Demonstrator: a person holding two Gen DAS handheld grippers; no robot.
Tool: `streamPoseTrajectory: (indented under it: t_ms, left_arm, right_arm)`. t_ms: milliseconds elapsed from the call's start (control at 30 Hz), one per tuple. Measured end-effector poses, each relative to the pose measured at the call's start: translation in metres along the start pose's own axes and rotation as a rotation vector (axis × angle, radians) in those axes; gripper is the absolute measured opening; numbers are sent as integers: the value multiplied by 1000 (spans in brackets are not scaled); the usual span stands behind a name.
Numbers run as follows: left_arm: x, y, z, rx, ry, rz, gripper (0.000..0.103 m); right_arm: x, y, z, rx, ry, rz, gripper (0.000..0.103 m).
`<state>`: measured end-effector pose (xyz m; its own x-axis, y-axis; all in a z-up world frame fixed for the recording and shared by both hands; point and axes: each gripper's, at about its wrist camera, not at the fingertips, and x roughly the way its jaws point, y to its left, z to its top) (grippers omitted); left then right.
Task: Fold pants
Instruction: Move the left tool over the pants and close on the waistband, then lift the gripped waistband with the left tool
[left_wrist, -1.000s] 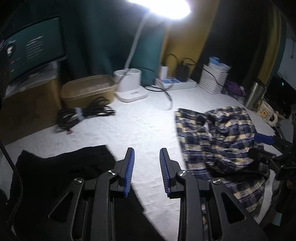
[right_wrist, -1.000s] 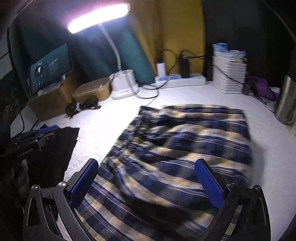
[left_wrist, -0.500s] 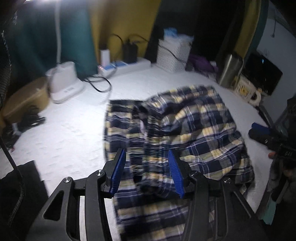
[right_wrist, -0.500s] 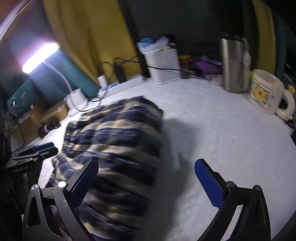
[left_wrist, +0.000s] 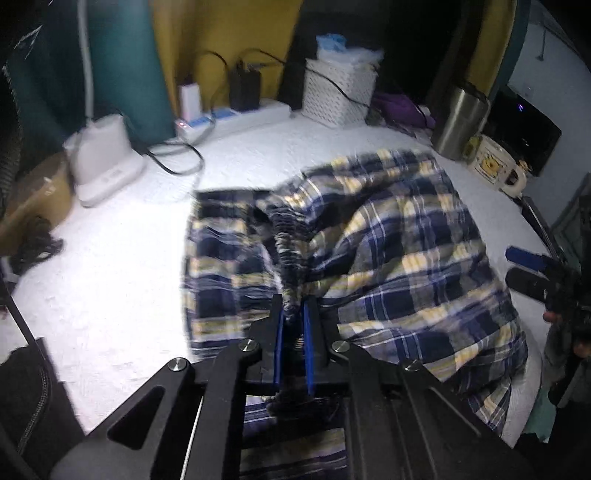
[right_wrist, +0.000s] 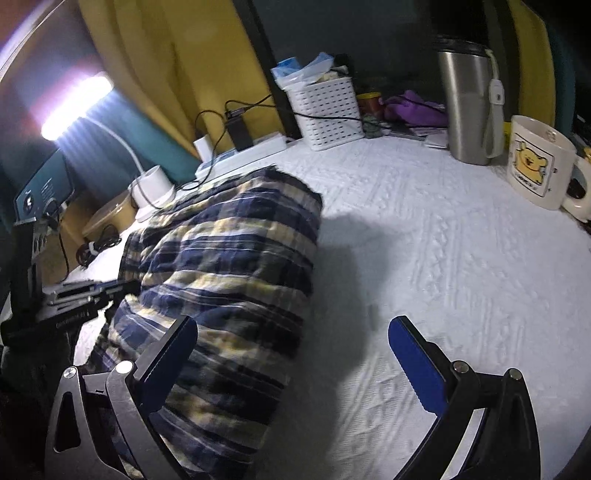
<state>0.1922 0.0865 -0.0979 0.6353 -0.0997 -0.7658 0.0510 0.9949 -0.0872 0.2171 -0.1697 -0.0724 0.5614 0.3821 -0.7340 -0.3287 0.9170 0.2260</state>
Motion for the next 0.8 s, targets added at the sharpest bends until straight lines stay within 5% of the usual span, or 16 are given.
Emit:
streamPoseTrajectory:
  t_ms: [167,400,533,800]
  left_arm:
    - [-28,17,6,-26,-73,45,8]
    - [-3,21,6,22,8,-11,10]
    - [-16,37,15,-23,-53,-22,57]
    - [2,45,38,7,-56,-55,58]
  right_arm:
    - [-3,15,5,-27,-11,18,103]
    - [16,23,7,-38,24,-6,103]
    - [16,20,11,-40,15,-27,103]
    - [17,0,28,-17,-9,-73,103]
